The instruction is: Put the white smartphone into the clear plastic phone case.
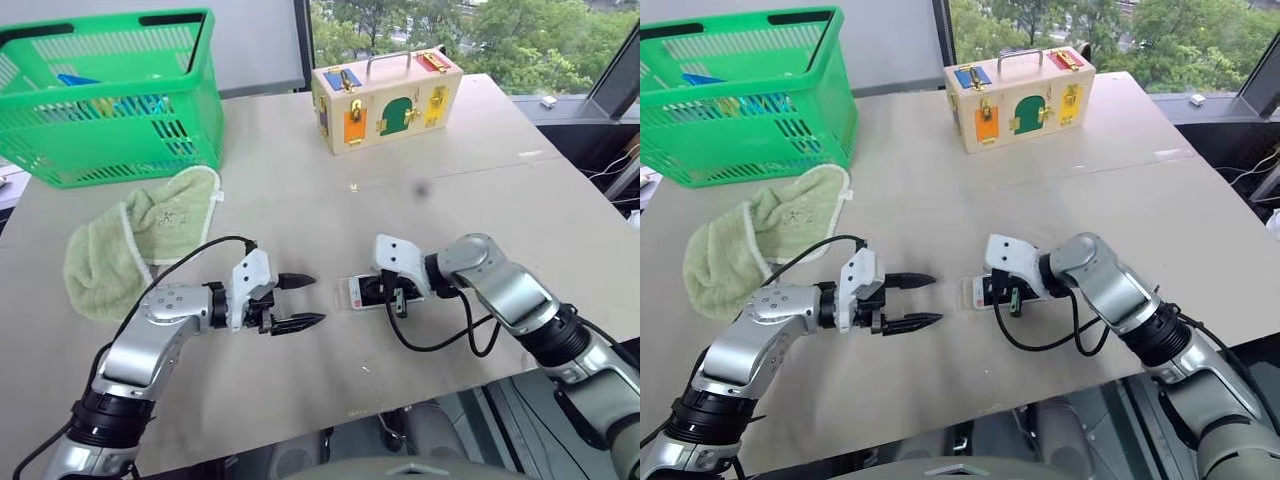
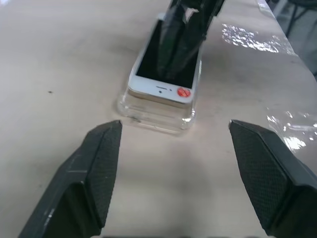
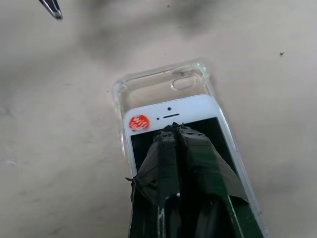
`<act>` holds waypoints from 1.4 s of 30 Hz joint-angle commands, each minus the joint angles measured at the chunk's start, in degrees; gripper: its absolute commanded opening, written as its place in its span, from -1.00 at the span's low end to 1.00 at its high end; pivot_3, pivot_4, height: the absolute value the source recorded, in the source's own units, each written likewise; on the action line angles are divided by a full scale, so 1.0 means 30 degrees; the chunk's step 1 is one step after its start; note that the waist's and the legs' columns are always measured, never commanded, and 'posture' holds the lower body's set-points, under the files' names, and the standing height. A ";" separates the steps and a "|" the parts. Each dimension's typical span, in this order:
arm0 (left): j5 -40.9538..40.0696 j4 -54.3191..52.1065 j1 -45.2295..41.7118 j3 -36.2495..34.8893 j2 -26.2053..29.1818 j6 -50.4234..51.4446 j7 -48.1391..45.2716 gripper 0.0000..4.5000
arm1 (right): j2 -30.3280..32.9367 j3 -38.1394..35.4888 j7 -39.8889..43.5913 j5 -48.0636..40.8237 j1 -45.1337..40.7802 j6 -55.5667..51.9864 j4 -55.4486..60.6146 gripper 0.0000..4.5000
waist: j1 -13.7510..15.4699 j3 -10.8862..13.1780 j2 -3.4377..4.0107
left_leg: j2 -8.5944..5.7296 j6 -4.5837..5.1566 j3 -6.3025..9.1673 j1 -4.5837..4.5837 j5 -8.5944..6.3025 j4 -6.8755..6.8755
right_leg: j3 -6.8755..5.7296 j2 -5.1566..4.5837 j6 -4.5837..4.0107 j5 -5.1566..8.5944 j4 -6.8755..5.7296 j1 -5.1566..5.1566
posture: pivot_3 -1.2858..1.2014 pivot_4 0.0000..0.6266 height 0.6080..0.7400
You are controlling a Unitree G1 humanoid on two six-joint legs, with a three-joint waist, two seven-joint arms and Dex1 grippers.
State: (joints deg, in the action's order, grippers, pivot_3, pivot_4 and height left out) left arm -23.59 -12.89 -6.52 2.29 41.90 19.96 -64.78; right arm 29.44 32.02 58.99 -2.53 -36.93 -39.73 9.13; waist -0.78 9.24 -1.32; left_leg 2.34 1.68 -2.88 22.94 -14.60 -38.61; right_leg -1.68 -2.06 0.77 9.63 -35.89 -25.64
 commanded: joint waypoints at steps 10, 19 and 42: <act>0.0371 -0.0116 0.0029 0.0274 0.0254 -0.0303 -0.0386 0.28 | 0.0011 -0.4069 -0.0918 -0.2251 0.1463 -0.1221 0.3030 -1.00 | 0.0105 0.0000 0.0001 | 0.0003 -0.0002 0.0010 0.0019 0.0000 0.0002 | -0.0005 -0.0010 -0.0001 0.0000 0.0000 -0.0010 | 0.03 -0.52 1.00; 0.1217 0.0752 -0.0611 0.1542 -0.0593 -0.0486 0.0056 -0.96 | 0.2045 -0.8412 -0.3200 -0.3595 0.4987 -0.3731 0.8237 -1.00 | 0.0229 0.0009 -0.0003 | -0.0006 -0.0002 0.0015 0.0029 -0.0001 0.0059 | -0.0016 -0.0009 0.0009 0.0013 0.0028 -0.0026 | 0.03 -0.52 1.00; 0.3481 0.4221 -0.1127 0.2882 -0.2229 -0.3106 0.0893 -0.96 | 0.3386 -0.3860 -0.5762 0.0215 0.6362 -0.1318 0.6424 -1.00 | 0.0199 0.0008 -0.0006 | -0.0016 0.0000 0.0019 0.0000 0.0000 0.0051 | -0.0001 -0.0012 0.0008 0.0014 0.0024 -0.0003 | 0.03 -0.52 1.00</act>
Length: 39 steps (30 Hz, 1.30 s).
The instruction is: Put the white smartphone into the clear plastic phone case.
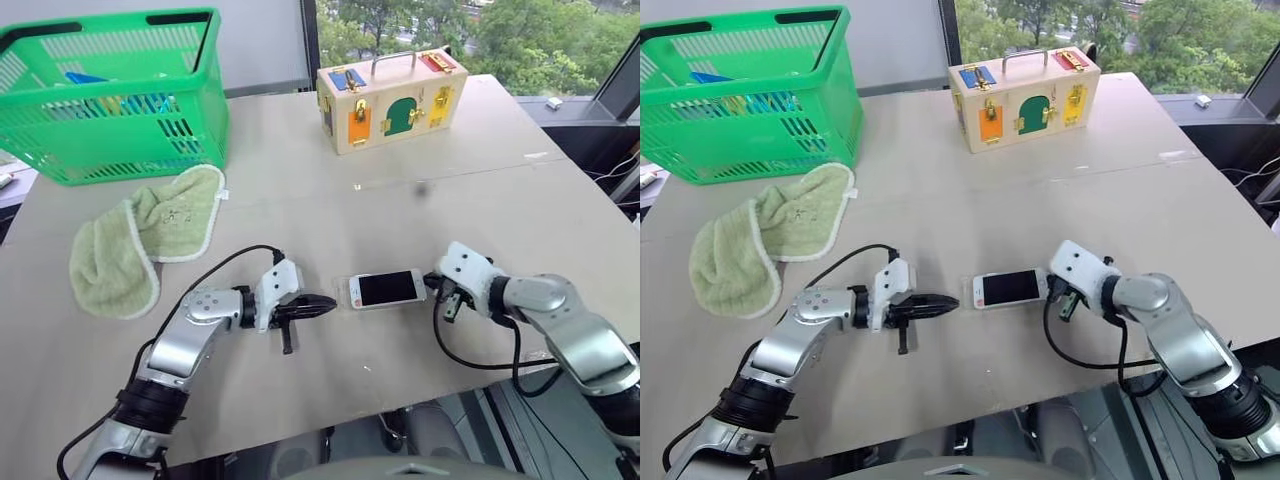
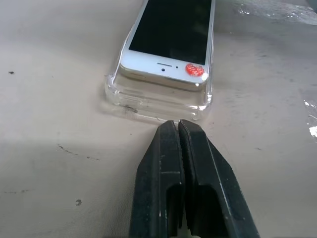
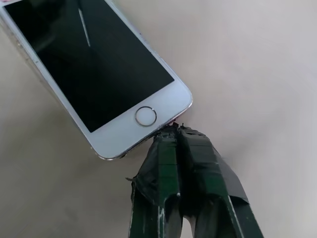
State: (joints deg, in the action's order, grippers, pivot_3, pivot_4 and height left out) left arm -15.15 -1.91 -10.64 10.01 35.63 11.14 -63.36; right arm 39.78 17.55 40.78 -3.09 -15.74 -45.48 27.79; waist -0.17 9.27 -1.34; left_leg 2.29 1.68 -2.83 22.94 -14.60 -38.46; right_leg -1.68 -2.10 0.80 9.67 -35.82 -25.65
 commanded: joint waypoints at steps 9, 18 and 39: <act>0.0785 0.0220 0.0512 0.0356 -0.0396 -0.0268 0.0775 -0.96 | -0.1180 0.3245 0.1116 0.0986 -0.2135 0.0932 -0.0503 -1.00 | -0.0054 -0.0026 -0.0003 | 0.0003 0.0001 -0.0001 -0.0026 0.0001 0.0000 | 0.0002 -0.0001 -0.0001 -0.0001 -0.0007 0.0014 | 0.03 -0.52 1.00; 0.0777 0.0698 0.0237 -0.0076 -0.0675 -0.0065 0.1207 -0.96 | -0.1518 0.3490 0.2092 0.1177 -0.2836 0.1422 -0.1138 -1.00 | -0.0134 -0.0049 0.0009 | 0.0010 0.0002 0.0010 -0.0057 0.0002 -0.0001 | -0.0002 0.0002 -0.0002 -0.0002 -0.0021 0.0021 | 0.03 -0.52 1.00; -0.2675 -0.1481 -0.0320 -0.2294 -0.0425 0.2452 0.0696 -0.96 | 0.0651 -0.3003 0.2351 -0.2069 0.0088 0.0571 0.0721 -1.00 | -0.0110 -0.0004 -0.0013 | 0.0006 -0.0001 0.0013 0.0002 0.0000 0.0016 | -0.0007 -0.0005 -0.0001 0.0000 0.0007 -0.0018 | 0.03 -0.52 1.00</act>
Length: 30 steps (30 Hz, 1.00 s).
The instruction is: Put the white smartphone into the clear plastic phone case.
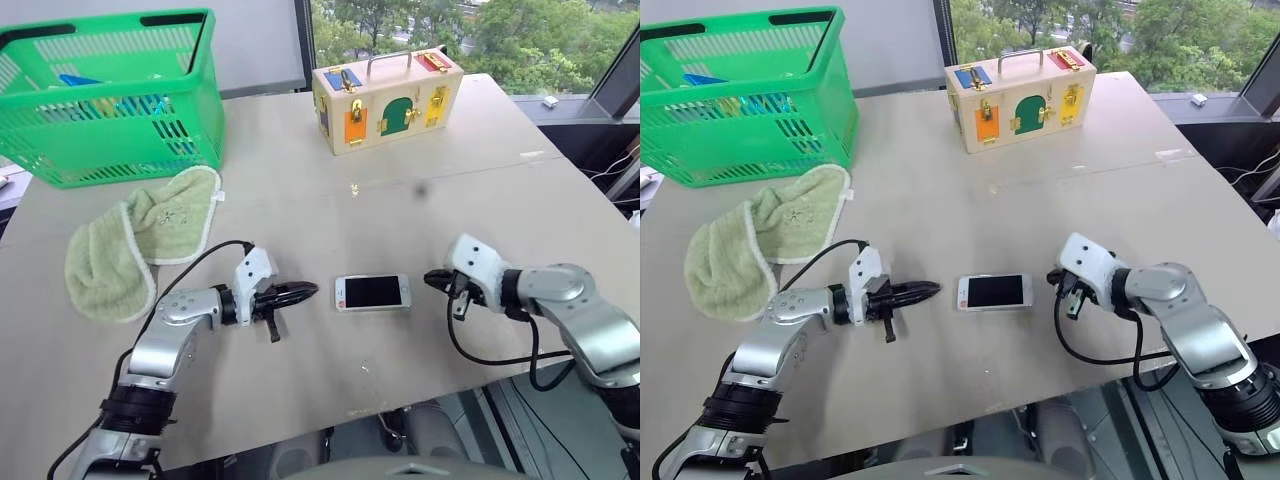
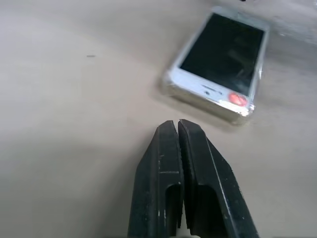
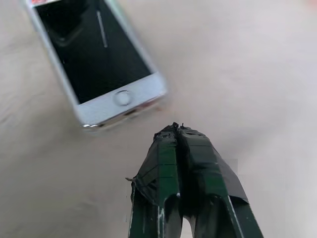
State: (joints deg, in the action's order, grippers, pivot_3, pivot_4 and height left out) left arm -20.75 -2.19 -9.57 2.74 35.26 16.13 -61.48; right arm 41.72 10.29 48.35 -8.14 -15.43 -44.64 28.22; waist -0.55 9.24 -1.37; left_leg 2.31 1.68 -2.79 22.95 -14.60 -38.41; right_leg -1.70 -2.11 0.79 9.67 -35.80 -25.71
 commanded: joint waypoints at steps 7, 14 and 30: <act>-0.0253 -0.1260 -0.1651 0.1921 -0.1425 0.1541 -0.0019 -0.96 | -0.1875 -0.0054 -0.0804 -0.1505 -0.0411 0.0298 0.0391 -1.00 | -0.0025 0.0024 -0.0032 | -0.0020 0.0000 -0.0002 0.0014 0.0000 0.0000 | 0.0009 0.0011 0.0003 -0.0001 0.0010 -0.0001 | 0.03 -0.52 1.00; 0.2118 0.0290 -0.2348 0.3817 -0.1767 0.0883 0.0697 -0.96 | -0.2132 0.1365 -0.0513 -0.1293 -0.1062 0.0180 -0.0874 -1.00 | 0.0013 0.0026 -0.0035 | -0.0020 0.0002 0.0005 0.0000 0.0001 -0.0004 | 0.0011 0.0022 0.0001 -0.0001 0.0005 0.0012 | 0.03 -0.52 1.00; 0.2366 -0.1002 -0.1427 0.3995 -0.1859 0.1094 0.1523 -0.96 | -0.1822 0.5747 0.0538 -0.1575 -0.2197 -0.5163 -0.6650 -1.00 | 0.0062 -0.0509 -0.0209 | 0.0008 0.0002 0.0025 -0.0076 0.0000 -0.0002 | 0.0005 0.0008 -0.0003 0.0002 -0.0004 0.0080 | 0.03 -0.52 1.00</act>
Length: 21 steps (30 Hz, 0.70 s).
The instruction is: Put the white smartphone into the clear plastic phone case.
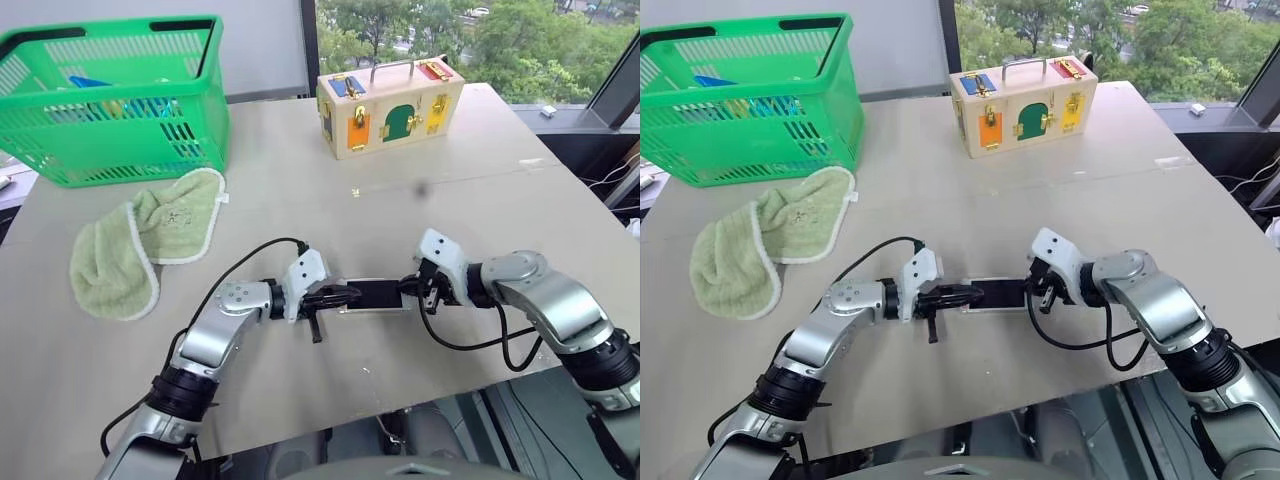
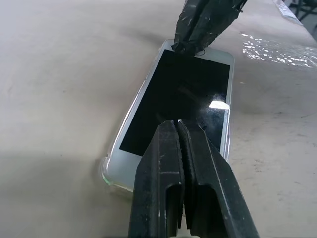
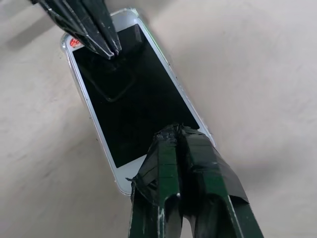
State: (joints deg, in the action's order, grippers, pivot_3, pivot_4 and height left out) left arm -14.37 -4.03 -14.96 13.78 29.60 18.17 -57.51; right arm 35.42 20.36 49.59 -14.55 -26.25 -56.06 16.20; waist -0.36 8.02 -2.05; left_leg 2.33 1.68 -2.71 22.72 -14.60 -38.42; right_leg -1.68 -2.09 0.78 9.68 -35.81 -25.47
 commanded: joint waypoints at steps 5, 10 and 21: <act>0.0065 -0.0664 0.0366 0.0110 0.0171 0.0796 0.0287 -0.96 | 0.0310 0.2905 -0.0209 0.1422 0.1889 -0.0044 -0.3851 -1.00 | 0.0000 -0.0312 0.0038 | 0.0010 -0.0006 0.0000 -0.0214 -0.0009 0.0037 | -0.0018 -0.0060 -0.0005 0.0031 0.0034 0.0163 | 0.03 -0.52 1.00; 0.0016 -0.0303 0.0452 -0.0087 0.0383 0.0622 0.0103 -0.96 | -0.0357 -0.0485 -0.0229 0.0206 0.2802 0.3917 -0.1828 -1.00 | -0.0012 -0.0338 0.0011 | 0.0006 -0.0104 0.0039 -0.0299 -0.0067 0.0049 | -0.0116 -0.0205 -0.0030 0.0065 0.0042 0.0262 | 0.03 -0.52 1.00; 0.0082 -0.0595 0.0450 0.0140 0.0239 0.1015 0.0318 -0.96 | 0.1294 -0.0184 0.0929 -0.0795 0.3932 0.2893 0.1102 -1.00 | -0.0070 -0.0089 0.0233 | -0.0032 -0.0012 0.0035 -0.0249 -0.0014 0.0219 | -0.0147 -0.0118 -0.0043 0.0144 0.0047 0.0182 | 0.03 -0.52 1.00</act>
State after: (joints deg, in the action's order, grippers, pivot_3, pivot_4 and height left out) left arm -14.74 -5.10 -13.74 13.51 30.08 20.32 -56.95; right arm 37.97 15.60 51.74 -19.03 -15.53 -45.82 21.24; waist -0.57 7.75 -1.35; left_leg 2.24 1.65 -2.60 21.97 -14.64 -37.76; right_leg -2.13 -2.44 0.65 10.11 -35.67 -24.92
